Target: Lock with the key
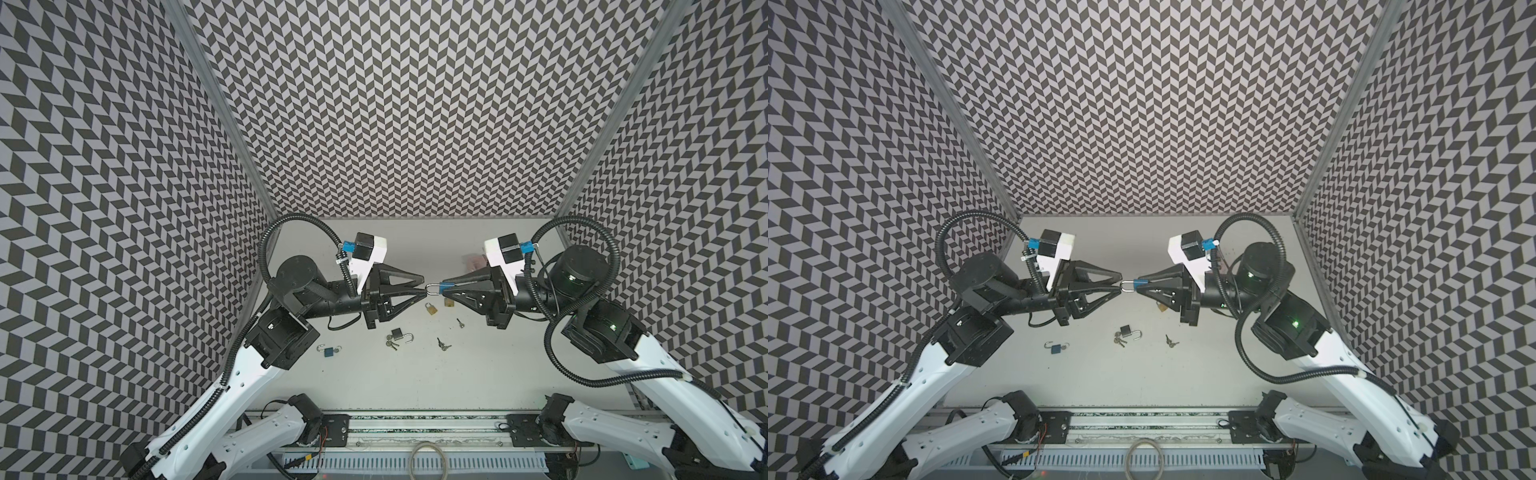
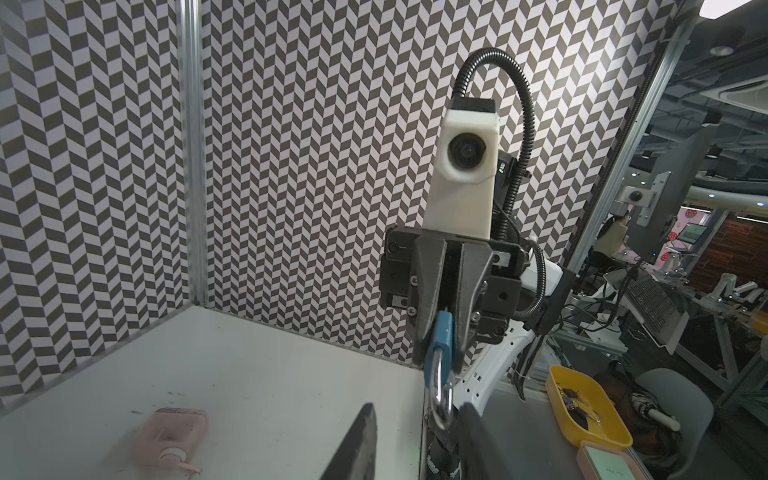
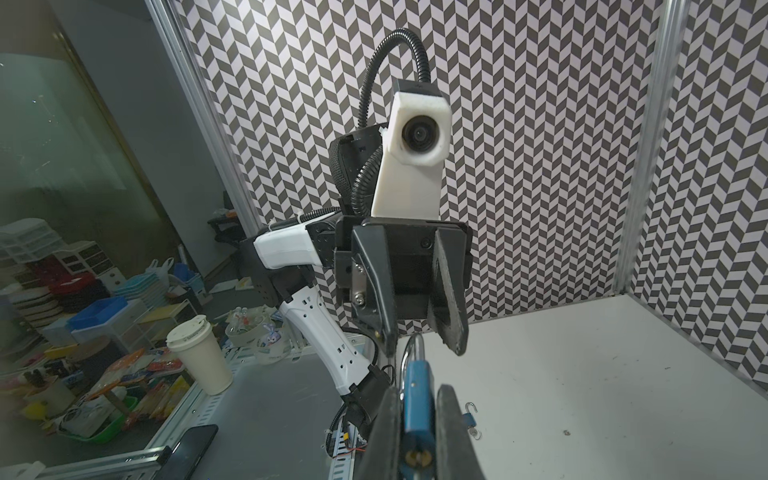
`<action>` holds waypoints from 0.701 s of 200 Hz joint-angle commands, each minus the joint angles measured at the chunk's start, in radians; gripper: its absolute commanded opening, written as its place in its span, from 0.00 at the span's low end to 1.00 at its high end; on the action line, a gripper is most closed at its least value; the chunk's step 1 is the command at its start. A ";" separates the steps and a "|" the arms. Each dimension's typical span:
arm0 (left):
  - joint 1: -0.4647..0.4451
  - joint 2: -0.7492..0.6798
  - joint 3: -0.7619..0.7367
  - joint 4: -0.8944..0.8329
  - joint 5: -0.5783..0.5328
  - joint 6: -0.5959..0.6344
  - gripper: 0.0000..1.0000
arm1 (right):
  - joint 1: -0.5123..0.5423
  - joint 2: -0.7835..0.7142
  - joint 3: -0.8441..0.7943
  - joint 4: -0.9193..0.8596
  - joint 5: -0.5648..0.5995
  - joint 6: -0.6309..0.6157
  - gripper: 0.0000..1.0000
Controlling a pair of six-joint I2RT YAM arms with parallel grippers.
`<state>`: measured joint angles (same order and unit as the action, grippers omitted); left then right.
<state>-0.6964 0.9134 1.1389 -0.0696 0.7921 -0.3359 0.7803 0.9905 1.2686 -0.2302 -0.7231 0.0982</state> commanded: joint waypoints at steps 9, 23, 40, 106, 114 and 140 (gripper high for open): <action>-0.004 -0.008 0.011 0.015 0.054 0.011 0.35 | -0.006 0.011 0.029 0.038 -0.039 0.009 0.00; -0.005 -0.007 0.013 0.022 0.062 0.008 0.37 | -0.006 0.016 0.029 0.038 -0.040 0.008 0.00; -0.004 -0.004 0.015 0.023 0.066 0.008 0.33 | -0.006 0.020 0.030 0.038 -0.045 0.010 0.00; -0.004 -0.011 0.009 0.013 0.060 0.015 0.14 | -0.007 0.003 0.014 0.057 -0.032 0.018 0.00; -0.005 -0.011 0.007 0.015 0.065 0.015 0.22 | -0.007 0.000 0.014 0.058 -0.033 0.018 0.00; -0.005 -0.010 0.006 0.030 0.078 0.006 0.29 | -0.007 -0.005 0.011 0.064 -0.039 0.022 0.00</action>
<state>-0.6964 0.9146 1.1389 -0.0620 0.8467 -0.3325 0.7799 1.0119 1.2716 -0.2317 -0.7555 0.1154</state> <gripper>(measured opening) 0.296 0.099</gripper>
